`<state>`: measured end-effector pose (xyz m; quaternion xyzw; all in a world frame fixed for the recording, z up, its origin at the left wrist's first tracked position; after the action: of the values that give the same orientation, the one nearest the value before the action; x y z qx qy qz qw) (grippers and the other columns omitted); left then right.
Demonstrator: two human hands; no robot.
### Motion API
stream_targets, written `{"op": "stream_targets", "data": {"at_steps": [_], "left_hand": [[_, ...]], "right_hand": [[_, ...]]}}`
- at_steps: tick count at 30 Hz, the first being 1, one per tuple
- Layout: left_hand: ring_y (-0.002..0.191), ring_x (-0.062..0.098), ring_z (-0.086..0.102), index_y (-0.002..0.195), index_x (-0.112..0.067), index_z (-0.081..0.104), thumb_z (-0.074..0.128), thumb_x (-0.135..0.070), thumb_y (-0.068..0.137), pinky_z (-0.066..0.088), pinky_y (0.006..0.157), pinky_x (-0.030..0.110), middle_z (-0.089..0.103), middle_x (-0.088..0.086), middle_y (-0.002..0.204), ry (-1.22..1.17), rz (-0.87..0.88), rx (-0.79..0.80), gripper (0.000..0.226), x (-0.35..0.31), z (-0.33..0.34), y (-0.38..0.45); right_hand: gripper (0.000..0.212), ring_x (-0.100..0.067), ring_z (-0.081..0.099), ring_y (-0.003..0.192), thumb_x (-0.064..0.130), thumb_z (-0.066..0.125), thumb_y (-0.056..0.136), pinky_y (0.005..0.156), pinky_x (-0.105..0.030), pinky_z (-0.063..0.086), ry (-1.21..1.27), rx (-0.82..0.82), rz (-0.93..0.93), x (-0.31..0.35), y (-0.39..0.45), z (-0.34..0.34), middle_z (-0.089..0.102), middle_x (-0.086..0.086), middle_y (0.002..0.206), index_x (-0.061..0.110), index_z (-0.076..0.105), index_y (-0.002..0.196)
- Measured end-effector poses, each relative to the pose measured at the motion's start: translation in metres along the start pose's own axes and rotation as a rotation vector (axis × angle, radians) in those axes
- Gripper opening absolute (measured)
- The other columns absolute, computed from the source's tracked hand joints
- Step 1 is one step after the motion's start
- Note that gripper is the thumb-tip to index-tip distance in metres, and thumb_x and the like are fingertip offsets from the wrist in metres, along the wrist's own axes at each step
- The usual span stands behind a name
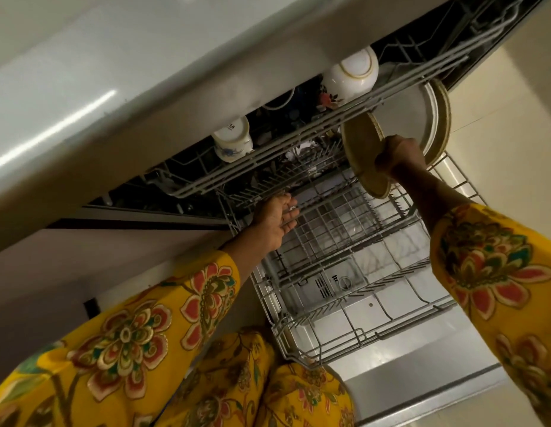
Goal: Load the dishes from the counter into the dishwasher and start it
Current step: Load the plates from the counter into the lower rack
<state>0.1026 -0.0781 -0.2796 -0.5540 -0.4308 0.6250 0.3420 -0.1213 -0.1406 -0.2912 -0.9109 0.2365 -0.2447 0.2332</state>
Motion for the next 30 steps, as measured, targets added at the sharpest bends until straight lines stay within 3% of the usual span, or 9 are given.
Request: {"op": "stream_targets", "data": {"at_steps": [4, 8, 12, 17, 22, 27, 30], "left_hand": [[0.120, 0.023, 0.055, 0.126, -0.009, 0.053, 0.043, -0.016, 0.099, 0.043, 0.090, 0.031, 0.058, 0.008, 0.130, 0.020, 0.014, 0.003, 0.030, 0.003, 0.000, -0.003], [0.121, 0.024, 0.054, 0.104, -0.010, 0.060, 0.043, -0.017, 0.099, 0.042, 0.091, 0.032, 0.058, 0.010, 0.130, 0.045, -0.009, 0.003, 0.019, 0.011, -0.001, -0.005], [0.121, 0.024, 0.054, 0.121, -0.006, 0.056, 0.043, -0.016, 0.099, 0.042, 0.090, 0.032, 0.057, 0.009, 0.131, 0.038, -0.001, 0.002, 0.027, 0.016, -0.004, -0.008], [0.120, 0.023, 0.055, 0.114, -0.008, 0.057, 0.044, -0.016, 0.099, 0.043, 0.089, 0.032, 0.058, 0.008, 0.129, 0.040, 0.003, 0.012, 0.022, 0.016, -0.004, -0.018], [0.096, 0.017, 0.059, 0.126, -0.003, 0.054, 0.044, -0.016, 0.099, 0.044, 0.074, 0.024, 0.062, 0.004, 0.102, 0.021, 0.056, 0.038, 0.032, 0.013, 0.003, -0.040], [0.124, 0.022, 0.051, 0.128, -0.007, 0.053, 0.041, -0.020, 0.100, 0.042, 0.083, 0.027, 0.054, 0.006, 0.135, 0.018, 0.071, 0.036, 0.033, 0.016, 0.001, -0.070], [0.126, 0.023, 0.050, 0.131, -0.008, 0.052, 0.040, -0.021, 0.100, 0.041, 0.065, 0.022, 0.053, 0.006, 0.137, -0.040, 0.083, 0.031, 0.036, 0.017, -0.007, -0.091]], "right_hand": [[0.032, -0.034, 0.059, 0.100, 0.014, 0.050, 0.092, 0.087, -0.044, 0.051, 0.026, -0.044, -0.012, 0.002, 0.001, 0.003, 0.059, -0.021, 0.113, 0.004, 0.053, 0.122], [0.038, -0.036, 0.059, 0.103, 0.010, 0.044, 0.094, 0.090, -0.045, 0.051, 0.136, -0.081, 0.016, 0.007, -0.002, 0.004, 0.053, -0.022, 0.120, 0.007, 0.042, 0.132], [0.046, -0.035, 0.056, 0.111, 0.005, 0.048, 0.089, 0.094, -0.039, 0.048, 0.113, 0.019, -0.014, 0.006, -0.010, 0.005, 0.057, -0.021, 0.122, 0.009, 0.042, 0.134], [0.050, -0.036, 0.054, 0.113, 0.010, 0.055, 0.089, 0.095, -0.041, 0.048, 0.107, 0.028, 0.027, 0.001, -0.035, 0.006, 0.054, -0.021, 0.125, 0.006, 0.040, 0.136], [0.045, -0.035, 0.052, 0.117, 0.018, 0.050, 0.092, 0.097, -0.040, 0.047, 0.120, 0.021, 0.072, 0.002, -0.076, 0.016, 0.051, -0.020, 0.131, 0.008, 0.042, 0.136], [0.046, -0.031, 0.053, 0.117, 0.020, 0.049, 0.094, 0.096, -0.036, 0.046, 0.149, 0.088, 0.007, 0.024, -0.127, 0.025, 0.052, -0.017, 0.132, 0.009, 0.041, 0.138], [0.047, -0.031, 0.050, 0.123, 0.025, 0.047, 0.096, 0.097, -0.031, 0.042, 0.135, 0.105, -0.037, 0.039, -0.159, 0.021, 0.051, -0.016, 0.135, 0.010, 0.039, 0.139]]}}
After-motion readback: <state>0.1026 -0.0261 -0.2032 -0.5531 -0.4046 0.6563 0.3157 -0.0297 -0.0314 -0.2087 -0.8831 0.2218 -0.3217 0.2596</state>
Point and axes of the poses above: each hand's wrist, its own y-axis towards the middle knuckle, its own z-axis out of the palm, x = y × z, the point moved 1 cm from there along y, towards the middle knuckle
